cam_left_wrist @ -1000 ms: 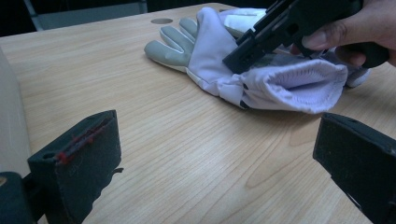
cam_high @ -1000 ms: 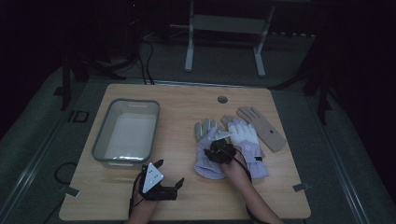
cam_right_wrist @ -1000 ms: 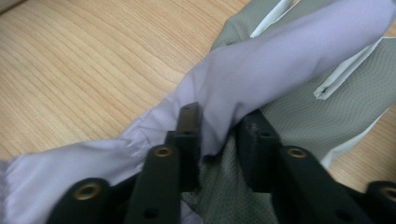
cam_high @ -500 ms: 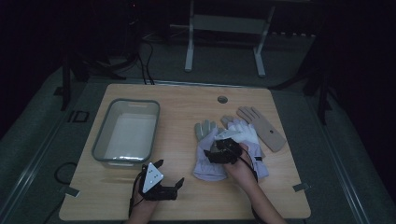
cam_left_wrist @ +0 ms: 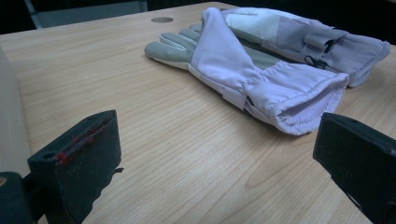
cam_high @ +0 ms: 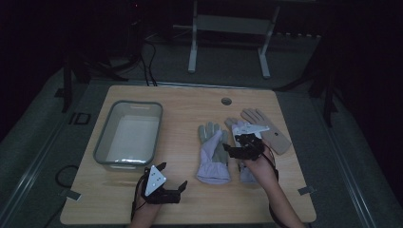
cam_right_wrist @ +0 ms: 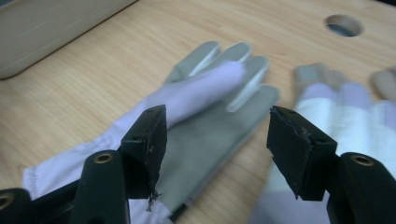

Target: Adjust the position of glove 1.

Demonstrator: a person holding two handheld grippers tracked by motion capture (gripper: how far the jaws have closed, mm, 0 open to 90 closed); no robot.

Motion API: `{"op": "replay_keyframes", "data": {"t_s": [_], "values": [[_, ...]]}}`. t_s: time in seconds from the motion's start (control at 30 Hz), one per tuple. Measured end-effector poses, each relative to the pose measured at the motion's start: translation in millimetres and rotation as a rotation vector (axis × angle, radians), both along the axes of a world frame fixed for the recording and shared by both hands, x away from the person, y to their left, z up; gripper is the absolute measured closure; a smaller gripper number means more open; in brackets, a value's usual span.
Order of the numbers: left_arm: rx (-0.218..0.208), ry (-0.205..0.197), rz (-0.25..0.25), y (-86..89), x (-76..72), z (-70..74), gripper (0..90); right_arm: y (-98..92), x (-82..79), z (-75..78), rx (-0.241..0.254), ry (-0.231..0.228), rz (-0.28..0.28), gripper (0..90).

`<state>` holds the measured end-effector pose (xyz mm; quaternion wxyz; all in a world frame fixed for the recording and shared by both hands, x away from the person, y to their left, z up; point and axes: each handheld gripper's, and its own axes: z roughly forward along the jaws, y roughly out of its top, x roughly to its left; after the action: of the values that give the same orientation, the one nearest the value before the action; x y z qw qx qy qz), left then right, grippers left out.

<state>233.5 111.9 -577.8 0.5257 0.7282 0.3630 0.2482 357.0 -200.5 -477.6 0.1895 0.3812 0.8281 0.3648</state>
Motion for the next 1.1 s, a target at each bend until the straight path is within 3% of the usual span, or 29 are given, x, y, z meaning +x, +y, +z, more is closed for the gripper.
{"op": "replay_keyframes", "data": {"t_s": [0.3, 0.7, 1.1], "values": [[0.001, 0.000, 0.000, -0.3, 0.0, 0.0, 1.3, -34.0, 4.0, 12.2, 0.003, -0.021, -0.073, 37.8], [0.004, 0.000, -0.002, -0.7, 0.0, 0.0, 1.2, -72.4, 7.3, 6.8, 0.003, 0.002, -0.146, 39.1], [0.005, -0.003, 0.000, -0.8, -0.3, 0.0, 1.2, -81.4, 10.6, -10.5, -0.006, 0.020, -0.142, 39.2]]}}
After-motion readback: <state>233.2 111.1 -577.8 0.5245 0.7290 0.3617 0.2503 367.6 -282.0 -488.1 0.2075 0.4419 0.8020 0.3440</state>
